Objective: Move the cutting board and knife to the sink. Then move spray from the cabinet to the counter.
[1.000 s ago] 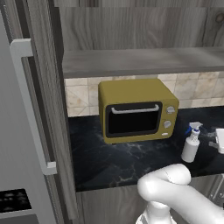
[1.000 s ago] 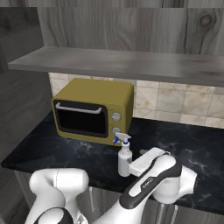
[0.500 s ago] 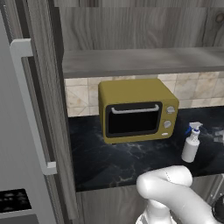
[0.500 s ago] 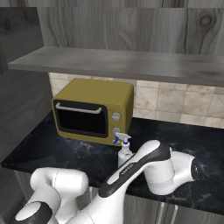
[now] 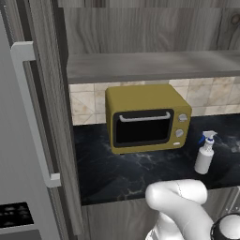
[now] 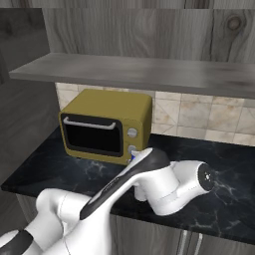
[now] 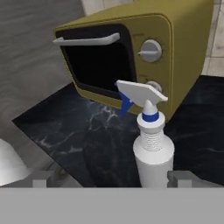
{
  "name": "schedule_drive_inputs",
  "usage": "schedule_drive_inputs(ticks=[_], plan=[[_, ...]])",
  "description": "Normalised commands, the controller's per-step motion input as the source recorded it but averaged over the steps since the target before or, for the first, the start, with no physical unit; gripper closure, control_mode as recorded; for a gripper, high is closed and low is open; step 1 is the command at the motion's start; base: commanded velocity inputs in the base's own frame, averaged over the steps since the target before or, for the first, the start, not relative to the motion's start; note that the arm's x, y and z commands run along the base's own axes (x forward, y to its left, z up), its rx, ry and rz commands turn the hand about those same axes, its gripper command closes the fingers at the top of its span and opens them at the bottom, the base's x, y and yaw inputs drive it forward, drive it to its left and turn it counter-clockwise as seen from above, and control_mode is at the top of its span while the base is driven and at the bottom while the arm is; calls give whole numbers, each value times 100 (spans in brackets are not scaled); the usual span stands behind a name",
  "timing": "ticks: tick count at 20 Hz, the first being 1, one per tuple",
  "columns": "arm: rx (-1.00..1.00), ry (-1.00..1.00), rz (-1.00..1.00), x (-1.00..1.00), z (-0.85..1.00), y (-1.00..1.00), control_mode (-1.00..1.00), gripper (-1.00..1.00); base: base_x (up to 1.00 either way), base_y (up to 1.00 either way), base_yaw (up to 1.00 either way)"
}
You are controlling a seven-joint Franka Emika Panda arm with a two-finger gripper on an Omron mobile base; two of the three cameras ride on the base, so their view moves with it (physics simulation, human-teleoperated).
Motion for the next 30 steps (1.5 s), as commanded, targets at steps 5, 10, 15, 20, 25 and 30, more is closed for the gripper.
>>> schedule_drive_inputs(ticks=[5, 10, 15, 20, 25, 30], plan=[[-4, 6, -2, -35, 23, 31, -100, -100, 0, 0, 0], [0, 13, 0, -27, 19, 36, -100, -100, 0, 0, 0], [0, 10, 0, -22, 22, 38, -100, -100, 0, 0, 0], [0, 3, -2, -24, 20, 44, -100, -100, 0, 0, 0], [0, -1, -13, -18, 8, 56, -100, -100, 0, 0, 0], [0, -1, -21, -16, 2, 56, -100, -100, 0, 0, 0]])
